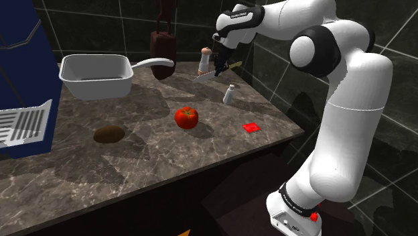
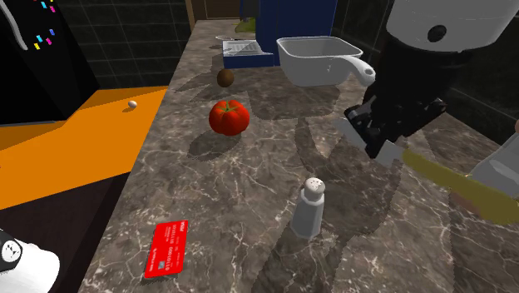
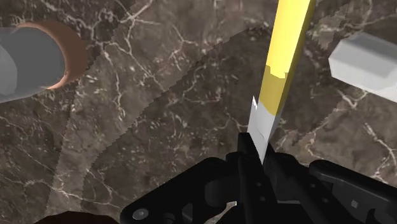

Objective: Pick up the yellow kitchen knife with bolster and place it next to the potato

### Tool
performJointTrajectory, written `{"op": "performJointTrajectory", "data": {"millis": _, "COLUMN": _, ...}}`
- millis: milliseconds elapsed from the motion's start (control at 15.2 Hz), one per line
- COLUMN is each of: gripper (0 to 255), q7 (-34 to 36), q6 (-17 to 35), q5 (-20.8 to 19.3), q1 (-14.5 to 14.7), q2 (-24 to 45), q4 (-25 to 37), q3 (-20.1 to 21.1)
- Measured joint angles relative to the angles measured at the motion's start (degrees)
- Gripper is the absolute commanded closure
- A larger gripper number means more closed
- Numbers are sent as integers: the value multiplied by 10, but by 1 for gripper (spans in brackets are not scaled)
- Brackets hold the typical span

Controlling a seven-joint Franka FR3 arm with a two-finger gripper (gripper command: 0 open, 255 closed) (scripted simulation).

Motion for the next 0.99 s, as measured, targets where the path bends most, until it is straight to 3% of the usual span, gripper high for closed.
{"op": "performJointTrajectory", "data": {"millis": 396, "gripper": 255, "q7": 14, "q6": -30, "q5": -11, "q1": 6, "q2": -15, "q4": 19, "q3": -3}}
{"op": "performJointTrajectory", "data": {"millis": 990, "gripper": 255, "q7": 132, "q6": 23, "q5": -70, "q1": 103, "q2": -114, "q4": -105, "q3": 19}}
